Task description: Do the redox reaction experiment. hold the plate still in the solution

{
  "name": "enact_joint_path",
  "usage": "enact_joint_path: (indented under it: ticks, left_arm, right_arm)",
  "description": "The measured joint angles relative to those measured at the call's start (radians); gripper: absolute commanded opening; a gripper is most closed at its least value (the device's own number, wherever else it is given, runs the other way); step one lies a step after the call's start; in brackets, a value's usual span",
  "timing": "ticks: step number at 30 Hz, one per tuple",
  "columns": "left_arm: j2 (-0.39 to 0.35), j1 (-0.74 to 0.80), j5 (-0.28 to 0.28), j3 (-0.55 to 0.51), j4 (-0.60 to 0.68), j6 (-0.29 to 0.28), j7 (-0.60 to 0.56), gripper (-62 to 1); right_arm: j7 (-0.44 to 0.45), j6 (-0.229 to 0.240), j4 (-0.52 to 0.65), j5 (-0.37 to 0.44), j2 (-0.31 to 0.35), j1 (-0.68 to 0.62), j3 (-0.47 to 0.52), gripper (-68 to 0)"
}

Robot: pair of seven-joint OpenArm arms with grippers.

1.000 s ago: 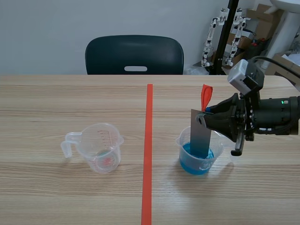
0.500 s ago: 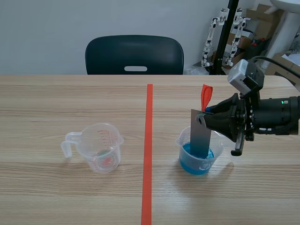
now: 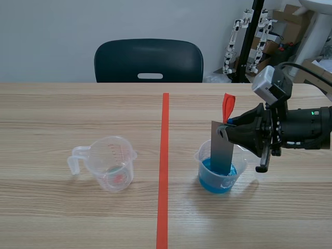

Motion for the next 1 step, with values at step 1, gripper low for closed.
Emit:
enact_joint_path:
  ticks: [1]
  left_arm:
    - [0.000,0.000,0.000,0.000,0.000,0.000,0.000,1.4]
  right_arm:
    - [0.000,0.000,0.000,0.000,0.000,0.000,0.000,-66.9]
